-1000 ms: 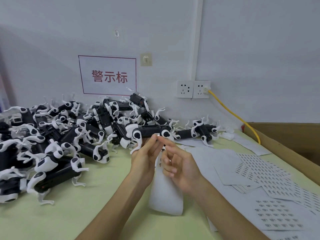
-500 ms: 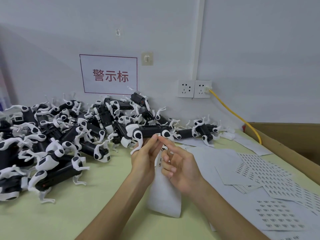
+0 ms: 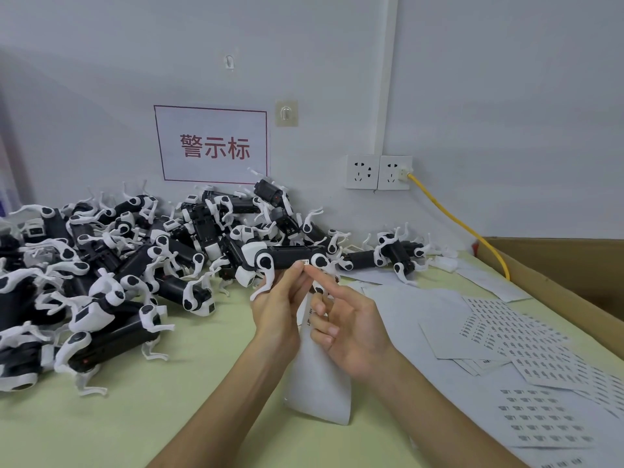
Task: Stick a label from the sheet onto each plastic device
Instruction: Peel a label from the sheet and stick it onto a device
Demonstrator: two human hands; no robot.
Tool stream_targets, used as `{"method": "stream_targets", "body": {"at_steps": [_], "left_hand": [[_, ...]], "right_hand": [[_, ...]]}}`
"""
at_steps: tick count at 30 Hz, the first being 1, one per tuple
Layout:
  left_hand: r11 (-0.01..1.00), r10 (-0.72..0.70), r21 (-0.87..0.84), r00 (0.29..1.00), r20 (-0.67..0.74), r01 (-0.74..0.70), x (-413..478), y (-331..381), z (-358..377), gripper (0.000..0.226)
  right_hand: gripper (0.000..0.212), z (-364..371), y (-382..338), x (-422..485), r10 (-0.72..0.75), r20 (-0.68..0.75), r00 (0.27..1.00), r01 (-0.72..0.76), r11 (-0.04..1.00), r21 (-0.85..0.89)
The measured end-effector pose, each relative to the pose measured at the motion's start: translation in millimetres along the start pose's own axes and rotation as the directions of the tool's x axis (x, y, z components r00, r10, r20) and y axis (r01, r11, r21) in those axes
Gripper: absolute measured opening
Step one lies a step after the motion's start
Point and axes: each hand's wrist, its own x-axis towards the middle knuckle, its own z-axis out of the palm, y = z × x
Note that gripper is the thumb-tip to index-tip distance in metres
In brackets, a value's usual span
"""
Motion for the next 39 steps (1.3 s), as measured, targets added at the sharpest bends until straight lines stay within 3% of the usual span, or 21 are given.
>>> {"method": "stream_targets", "body": {"at_steps": [9, 22, 27, 32, 39], "left_hand": [[0.993, 0.109, 0.056, 0.987, -0.115, -0.103, 8.1, -3.5, -3.1, 0.014], [0.989, 0.148, 0.030, 0.974, -0.169, -0.145, 11.9, -6.7, -3.7, 0.016], [0.984, 0.168, -0.026, 0.967, -0.190, -0.176, 19.1, 4.4, -7.8, 0.016], [0.987, 0.104, -0.111, 0.986, -0.130, -0.118, 22.8, 9.9, -11.3, 0.011], [0.988, 0.113, -0.095, 0.990, -0.089, -0.121, 22.7, 8.7, -12.2, 0.027]], "right_hand": [[0.053, 1.4, 1.6, -1.9, 0.021, 0.130, 0.991, -0.009, 0.996, -0.093], [0.056, 1.6, 0.8, -2.4, 0.027, 0.170, 0.985, -0.011, 0.995, -0.098], [0.050, -0.7, -7.5, -3.7, -0.019, 0.103, 0.995, 0.020, 1.000, -0.010], [0.045, -3.4, -19.0, -4.5, -0.087, 0.022, 0.996, 0.087, 0.996, 0.011], [0.030, -12.7, -28.0, 0.6, -0.137, -0.152, 0.979, 0.140, 0.990, 0.008]]}}
